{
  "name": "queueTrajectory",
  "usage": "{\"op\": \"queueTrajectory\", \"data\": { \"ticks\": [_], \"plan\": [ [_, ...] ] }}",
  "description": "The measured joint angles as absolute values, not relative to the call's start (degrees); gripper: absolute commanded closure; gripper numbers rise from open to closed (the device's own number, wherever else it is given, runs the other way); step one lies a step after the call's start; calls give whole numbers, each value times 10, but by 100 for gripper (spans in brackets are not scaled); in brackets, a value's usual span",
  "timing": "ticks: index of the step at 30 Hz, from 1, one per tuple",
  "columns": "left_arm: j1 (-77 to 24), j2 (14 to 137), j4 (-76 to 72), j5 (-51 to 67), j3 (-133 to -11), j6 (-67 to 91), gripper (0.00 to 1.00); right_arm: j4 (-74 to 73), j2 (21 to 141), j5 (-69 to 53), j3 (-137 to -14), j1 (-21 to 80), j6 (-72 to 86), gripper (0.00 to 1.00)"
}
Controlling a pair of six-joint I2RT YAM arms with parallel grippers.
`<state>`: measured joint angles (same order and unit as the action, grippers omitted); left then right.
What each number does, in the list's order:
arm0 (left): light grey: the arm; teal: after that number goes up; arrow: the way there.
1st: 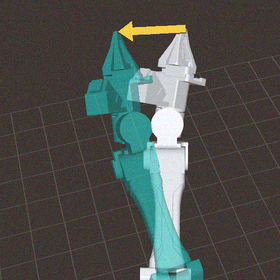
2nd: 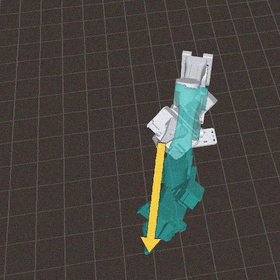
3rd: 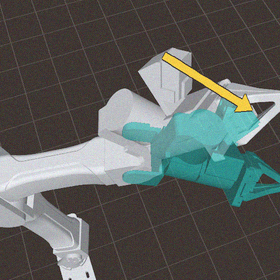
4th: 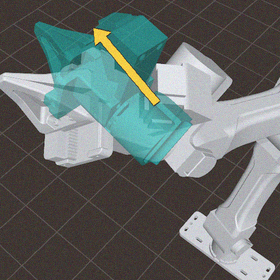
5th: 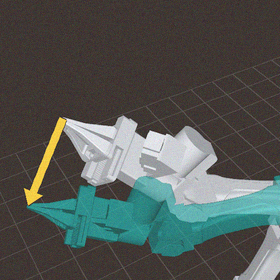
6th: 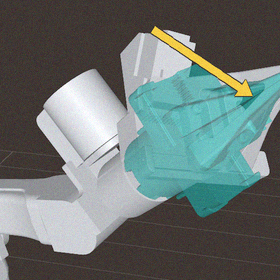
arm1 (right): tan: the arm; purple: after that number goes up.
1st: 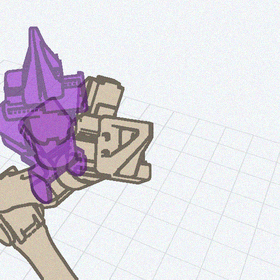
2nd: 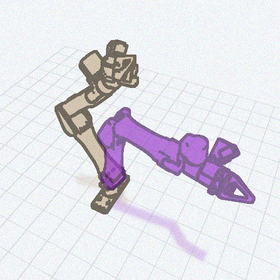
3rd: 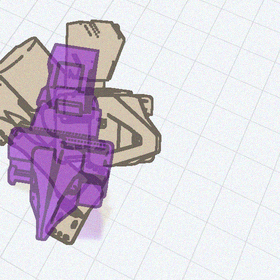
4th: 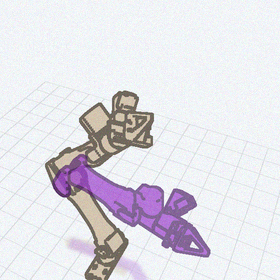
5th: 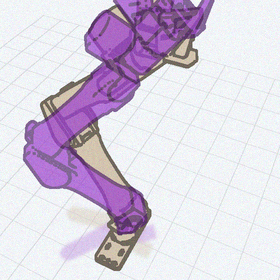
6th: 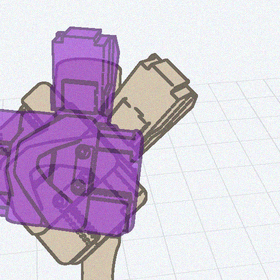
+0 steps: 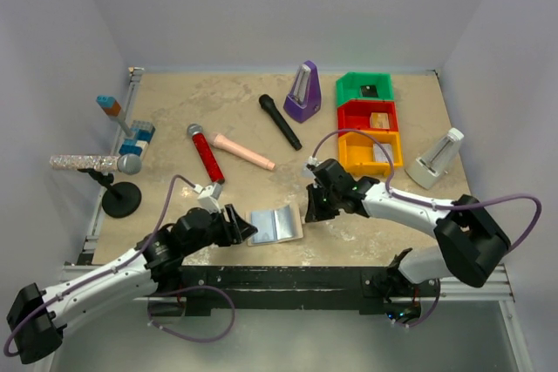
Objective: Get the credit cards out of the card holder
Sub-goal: Remove the credit card from the card holder.
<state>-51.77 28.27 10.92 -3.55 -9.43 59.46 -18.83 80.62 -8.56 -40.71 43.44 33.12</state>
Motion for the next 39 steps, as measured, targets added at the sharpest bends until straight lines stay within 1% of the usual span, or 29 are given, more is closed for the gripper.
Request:
{"op": "queueTrajectory", "data": {
  "ticks": [4,12,22,39],
  "plan": [
    [-518,327,86,-32,-94,595,42,-183,774,-88,-385,434,339,100],
    [-518,411,37,-22,-95,593,42,-179,767,-100,-354,442,356,100],
    [-518,453,-20,-12,-103,590,42,-171,764,-101,-353,447,361,100],
    [-518,510,-59,4,-105,590,42,-166,765,-101,-351,447,361,100]
  ]
}}
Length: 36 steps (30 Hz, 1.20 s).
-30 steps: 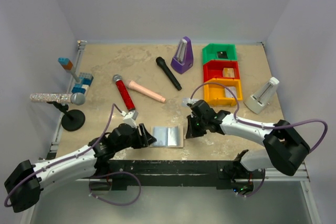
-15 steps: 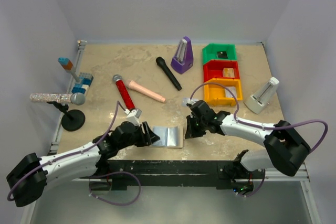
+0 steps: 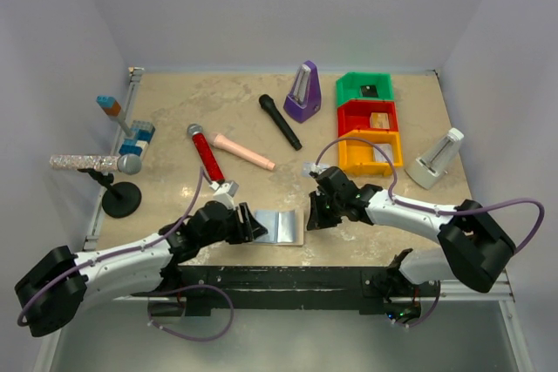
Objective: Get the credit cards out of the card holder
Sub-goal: Remove the credit card from the card holder.
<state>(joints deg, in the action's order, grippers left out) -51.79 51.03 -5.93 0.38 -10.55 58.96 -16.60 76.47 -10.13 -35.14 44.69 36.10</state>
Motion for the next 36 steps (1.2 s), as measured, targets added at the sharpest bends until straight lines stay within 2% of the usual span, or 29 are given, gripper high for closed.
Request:
{"op": "queueTrajectory", "data": {
  "ticks": [15,36],
  "plan": [
    [-518,549,-97,20,-106,589,42,-156,777,-111,-351,447,361,100],
    [-519,616,-171,103,-142,573,42,-153,785,-122,-351,447,361,100]
  ]
}}
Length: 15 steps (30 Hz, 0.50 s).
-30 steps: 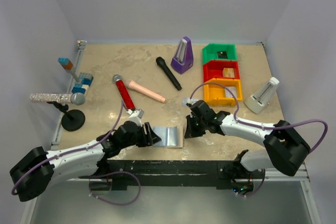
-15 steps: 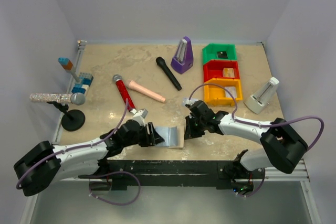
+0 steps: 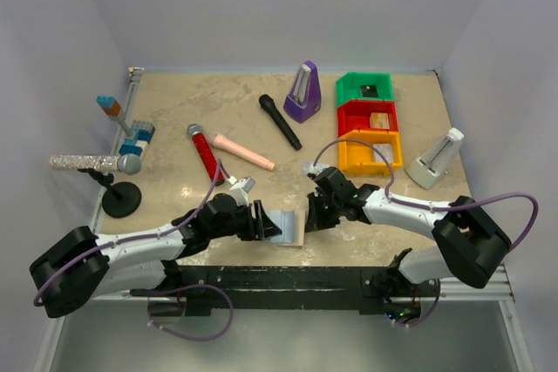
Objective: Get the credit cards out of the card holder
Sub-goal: Remove the credit card from the card holder.
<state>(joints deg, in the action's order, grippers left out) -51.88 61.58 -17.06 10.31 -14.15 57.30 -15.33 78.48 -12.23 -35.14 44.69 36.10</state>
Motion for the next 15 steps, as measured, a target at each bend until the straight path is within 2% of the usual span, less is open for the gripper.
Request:
{"op": "queueTrajectory", "data": {
  "ticks": [15],
  "plan": [
    [-564,745,-206,157,-225,554,41,-154,783,-122,-343,447,361,100]
  ]
}}
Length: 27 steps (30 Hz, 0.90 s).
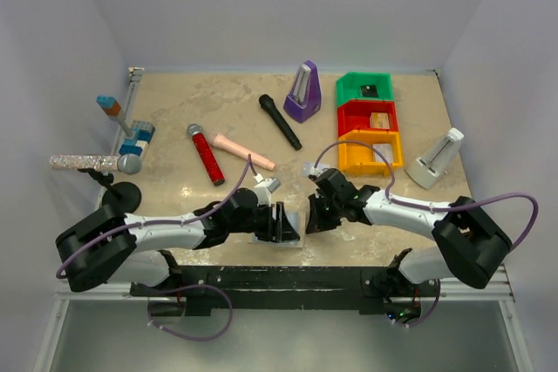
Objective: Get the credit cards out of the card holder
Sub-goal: Remove the credit card from the card holder.
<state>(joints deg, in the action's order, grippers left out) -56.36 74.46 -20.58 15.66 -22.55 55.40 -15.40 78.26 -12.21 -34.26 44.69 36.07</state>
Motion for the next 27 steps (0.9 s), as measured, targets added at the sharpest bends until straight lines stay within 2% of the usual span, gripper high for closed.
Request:
{"op": "queueTrajectory", "data": {
  "ticks": [13,19,23,27],
  "plan": [
    [-583,780,-205,168,-283,527,40,-160,767,-116,-333,447,361,100],
    [-583,716,-190,151,-265,518,39,-175,759,-109,-333,447,367,65],
    [-578,614,-161,124,-236,512,38,-207,722,-87,-333,447,367,58],
    [-562,515,-117,90,-209,503,38,-259,676,-58,-344,447,364,59]
  ]
}}
